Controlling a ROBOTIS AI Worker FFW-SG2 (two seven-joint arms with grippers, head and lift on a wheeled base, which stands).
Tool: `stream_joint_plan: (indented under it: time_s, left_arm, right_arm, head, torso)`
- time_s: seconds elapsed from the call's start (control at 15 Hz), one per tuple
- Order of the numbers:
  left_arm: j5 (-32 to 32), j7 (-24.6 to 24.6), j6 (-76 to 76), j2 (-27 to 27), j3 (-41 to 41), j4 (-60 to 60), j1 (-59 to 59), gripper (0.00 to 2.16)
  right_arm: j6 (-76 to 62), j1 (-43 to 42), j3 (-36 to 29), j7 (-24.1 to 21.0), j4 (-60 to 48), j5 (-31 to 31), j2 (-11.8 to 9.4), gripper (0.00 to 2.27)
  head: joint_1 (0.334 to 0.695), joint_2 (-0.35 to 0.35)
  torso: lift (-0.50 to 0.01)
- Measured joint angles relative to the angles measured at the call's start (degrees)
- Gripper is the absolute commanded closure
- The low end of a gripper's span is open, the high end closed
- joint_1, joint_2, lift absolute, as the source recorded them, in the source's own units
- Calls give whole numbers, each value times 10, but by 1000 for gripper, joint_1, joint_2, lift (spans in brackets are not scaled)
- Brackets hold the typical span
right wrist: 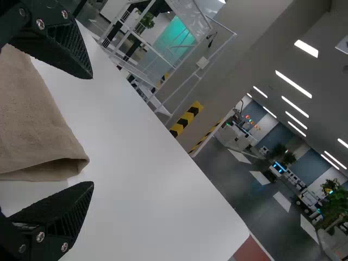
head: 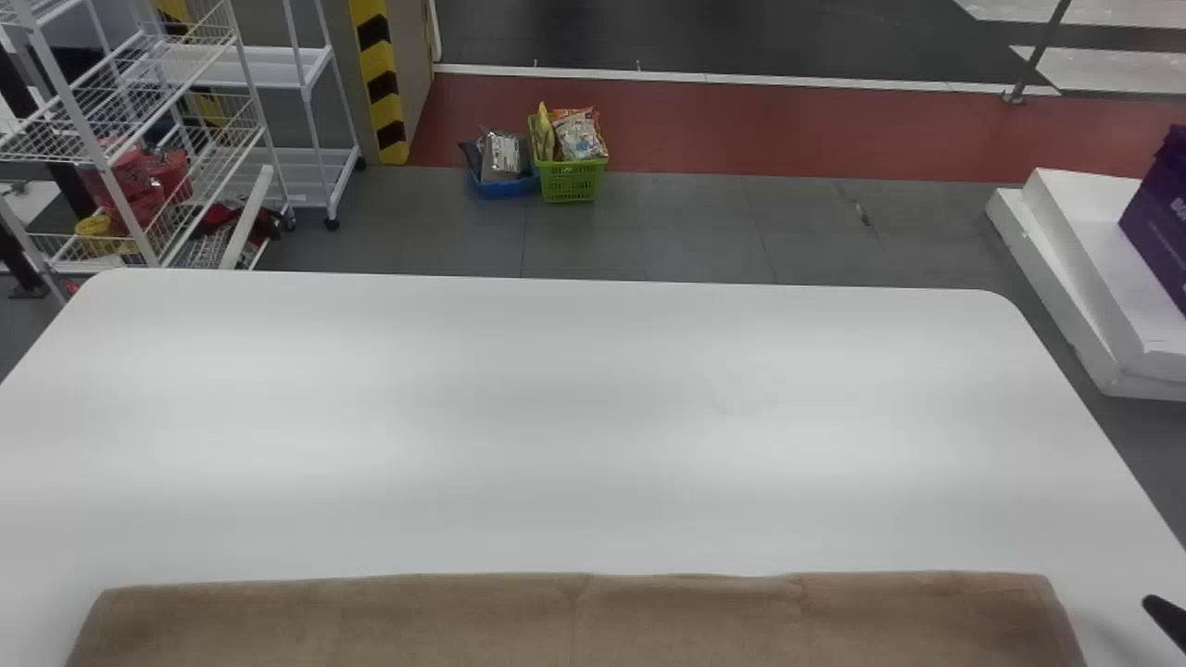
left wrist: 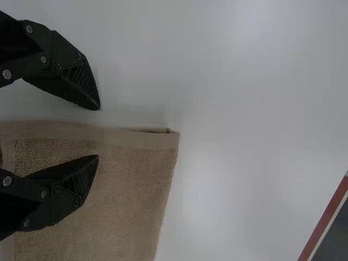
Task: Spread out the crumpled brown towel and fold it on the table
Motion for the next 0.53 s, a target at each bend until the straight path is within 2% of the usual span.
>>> stream_joint_plan:
  time_s: [0.13, 0.27, 0.53]
  left_arm:
    - [0, -6, 4, -2, -1, -7, 1, 1642]
    - [1, -11, 17, -3, -1, -17, 1, 1713]
    - [0, -22, 47, -3, -2, -38, 0, 1717]
  right_arm:
    - [1, -1, 0, 0, 0, 0, 0, 130]
    - [1, -2, -1, 0, 1, 0, 0, 130]
    - [2, -2, -6, 0, 12, -5, 0, 130]
  head:
    - [695, -69]
    - [695, -81]
    - [695, -102]
  torso:
    - [-127]
    - [-127]
    - [-127]
